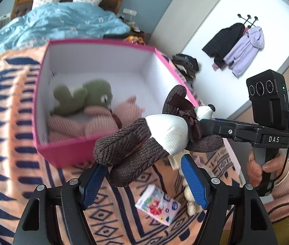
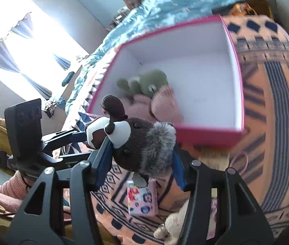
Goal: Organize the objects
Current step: 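Carry the brown plush dog over the box with the right gripper and release it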
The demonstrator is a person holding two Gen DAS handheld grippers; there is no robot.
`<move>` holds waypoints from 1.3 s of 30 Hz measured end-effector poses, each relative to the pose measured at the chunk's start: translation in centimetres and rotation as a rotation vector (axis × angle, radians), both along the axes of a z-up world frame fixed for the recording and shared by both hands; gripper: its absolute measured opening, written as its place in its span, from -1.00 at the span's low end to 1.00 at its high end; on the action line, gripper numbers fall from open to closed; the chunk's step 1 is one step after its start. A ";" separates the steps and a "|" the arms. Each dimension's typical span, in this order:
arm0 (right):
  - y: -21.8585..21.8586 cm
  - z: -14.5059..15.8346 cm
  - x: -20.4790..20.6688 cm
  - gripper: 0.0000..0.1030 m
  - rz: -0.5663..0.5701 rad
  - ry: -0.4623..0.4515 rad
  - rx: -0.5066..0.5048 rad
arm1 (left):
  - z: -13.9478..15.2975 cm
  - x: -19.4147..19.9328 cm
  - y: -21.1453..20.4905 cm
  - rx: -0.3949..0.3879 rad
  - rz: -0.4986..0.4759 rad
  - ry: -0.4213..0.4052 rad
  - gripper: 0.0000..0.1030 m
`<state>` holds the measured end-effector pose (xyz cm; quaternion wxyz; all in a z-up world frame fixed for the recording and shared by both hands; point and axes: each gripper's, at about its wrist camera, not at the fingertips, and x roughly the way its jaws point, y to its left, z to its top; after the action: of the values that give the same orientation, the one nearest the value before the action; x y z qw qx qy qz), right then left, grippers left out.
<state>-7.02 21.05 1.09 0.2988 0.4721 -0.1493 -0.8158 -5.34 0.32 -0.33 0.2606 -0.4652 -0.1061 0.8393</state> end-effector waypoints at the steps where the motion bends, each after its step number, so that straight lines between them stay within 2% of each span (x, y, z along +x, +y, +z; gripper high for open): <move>1: -0.2 0.5 -0.4 0.08 0.005 0.011 -0.005 | 0.4 -0.1 -0.3 -0.005 0.006 0.010 0.46; 10: -2.0 2.6 -4.8 0.08 0.016 0.067 0.010 | 3.0 -4.3 -2.2 -0.063 0.061 0.079 0.46; 15: -3.3 2.4 -7.8 0.08 0.022 0.078 0.030 | 2.9 -6.4 -3.2 -0.101 0.087 0.084 0.46; 27: -5.1 0.3 -14.2 0.08 0.000 0.036 0.048 | 1.4 -11.3 -4.5 -0.164 0.124 0.057 0.46; 39: -6.4 -2.0 -17.9 0.10 -0.017 -0.024 0.079 | 0.0 -14.1 -4.9 -0.217 0.170 0.029 0.45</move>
<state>-24.95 14.61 -0.87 0.2710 0.4919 -0.1246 -0.8180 -19.41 -4.61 -0.37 0.1382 -0.4677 -0.0499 0.8716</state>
